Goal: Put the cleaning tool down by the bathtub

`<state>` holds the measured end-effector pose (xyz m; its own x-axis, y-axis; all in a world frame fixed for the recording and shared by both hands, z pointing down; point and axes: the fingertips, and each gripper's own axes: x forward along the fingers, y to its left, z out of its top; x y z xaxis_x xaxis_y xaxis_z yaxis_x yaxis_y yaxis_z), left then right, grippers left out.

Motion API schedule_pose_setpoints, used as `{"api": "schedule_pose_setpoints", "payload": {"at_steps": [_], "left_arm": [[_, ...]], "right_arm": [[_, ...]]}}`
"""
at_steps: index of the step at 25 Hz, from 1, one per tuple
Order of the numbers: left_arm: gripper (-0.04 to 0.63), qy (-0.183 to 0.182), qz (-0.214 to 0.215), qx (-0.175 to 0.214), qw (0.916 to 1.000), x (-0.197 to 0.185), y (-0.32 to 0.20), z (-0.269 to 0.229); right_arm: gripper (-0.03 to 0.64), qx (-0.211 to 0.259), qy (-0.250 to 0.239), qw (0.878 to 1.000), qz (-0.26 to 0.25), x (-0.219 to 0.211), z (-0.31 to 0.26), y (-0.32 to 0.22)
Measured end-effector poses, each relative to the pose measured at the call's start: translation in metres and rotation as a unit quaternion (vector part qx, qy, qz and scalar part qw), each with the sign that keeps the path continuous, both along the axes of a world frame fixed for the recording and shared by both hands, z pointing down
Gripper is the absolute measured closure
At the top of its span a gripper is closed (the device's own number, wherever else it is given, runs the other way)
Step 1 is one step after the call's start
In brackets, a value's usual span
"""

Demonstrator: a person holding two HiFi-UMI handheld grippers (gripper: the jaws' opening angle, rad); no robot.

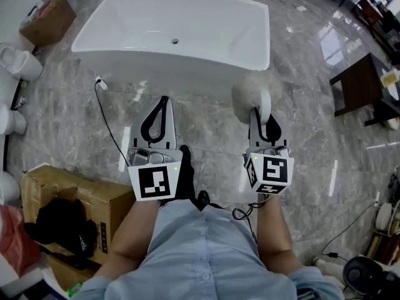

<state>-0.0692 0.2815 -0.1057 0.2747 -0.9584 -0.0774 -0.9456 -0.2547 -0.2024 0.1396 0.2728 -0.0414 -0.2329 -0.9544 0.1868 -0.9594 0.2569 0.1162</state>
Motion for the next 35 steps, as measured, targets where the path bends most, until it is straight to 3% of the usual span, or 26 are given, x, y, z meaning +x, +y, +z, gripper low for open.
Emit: {"api": "schedule_pose_setpoints", "payload": {"at_steps": [9,19,26,35], "left_arm": [[0.580,0.001,0.012,-0.023,0.9997,-0.031,-0.135,0.029],[0.580,-0.003,0.042,0.000,0.9991,-0.056,-0.260,0.024],[0.580,0.003,0.064,0.043,0.9970,-0.047,-0.300,-0.012],[0.579,-0.007,0.070,0.045,0.9965,-0.012,-0.319,-0.020]], "right_arm": [[0.522,-0.022,0.004,1.000,0.012,-0.025,0.023,-0.126],[0.522,0.002,0.004,0.999,0.031,-0.054,0.015,-0.241],[0.522,0.037,0.003,0.998,0.042,-0.052,-0.013,-0.269],[0.522,0.039,0.006,0.999,0.029,-0.024,-0.023,-0.289]]}}
